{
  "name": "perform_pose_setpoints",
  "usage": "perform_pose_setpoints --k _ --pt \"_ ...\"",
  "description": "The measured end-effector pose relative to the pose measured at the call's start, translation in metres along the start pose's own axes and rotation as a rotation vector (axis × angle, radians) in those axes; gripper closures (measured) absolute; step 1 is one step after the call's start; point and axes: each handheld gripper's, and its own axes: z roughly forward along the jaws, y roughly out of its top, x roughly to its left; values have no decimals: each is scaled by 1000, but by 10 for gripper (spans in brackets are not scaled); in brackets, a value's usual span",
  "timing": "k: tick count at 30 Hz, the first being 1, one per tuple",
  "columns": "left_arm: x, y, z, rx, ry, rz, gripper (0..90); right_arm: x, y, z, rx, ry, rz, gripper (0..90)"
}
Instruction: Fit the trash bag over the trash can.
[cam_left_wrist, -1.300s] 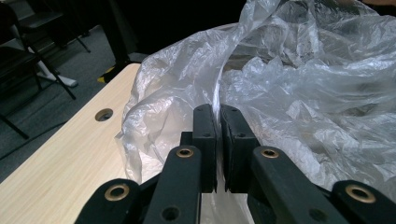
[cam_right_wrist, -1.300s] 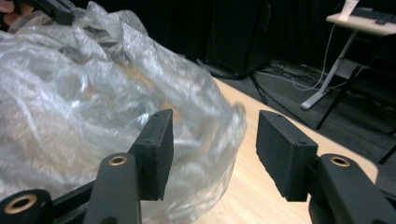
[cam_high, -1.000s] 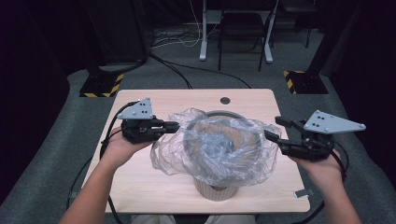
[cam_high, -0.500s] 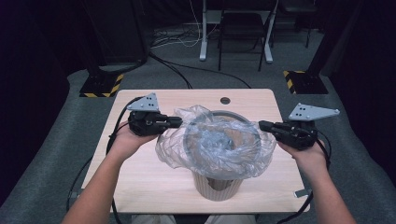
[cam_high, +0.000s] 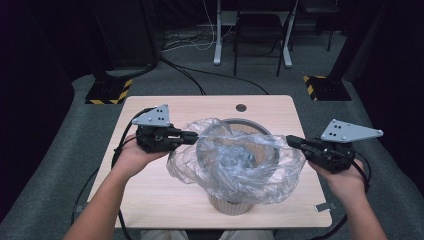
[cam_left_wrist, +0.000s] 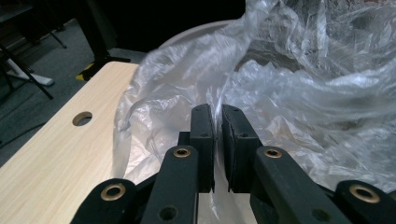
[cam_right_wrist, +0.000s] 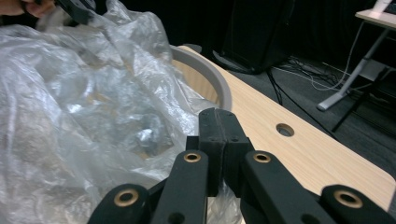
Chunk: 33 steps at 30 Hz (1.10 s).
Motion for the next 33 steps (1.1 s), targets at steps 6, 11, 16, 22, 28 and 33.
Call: perform_pose_setpoints --k 6,11,16,22,28,33 --pt "21 -5 10 29 54 -63 831 -8 -8 15 22 -29 17 899" --pt "36 -15 23 25 92 -91 843 -16 -14 34 42 -54 32 900" --pt "47 -23 36 15 120 -107 856 -22 -19 47 57 -74 46 900" --pt "52 -29 48 -1 130 -120 863 -27 -25 54 60 -101 55 900" --pt "54 -28 57 -20 157 -123 867 -31 -30 57 71 -123 73 900" --pt "53 -24 63 -25 154 -117 866 -34 -38 63 97 -133 93 900"
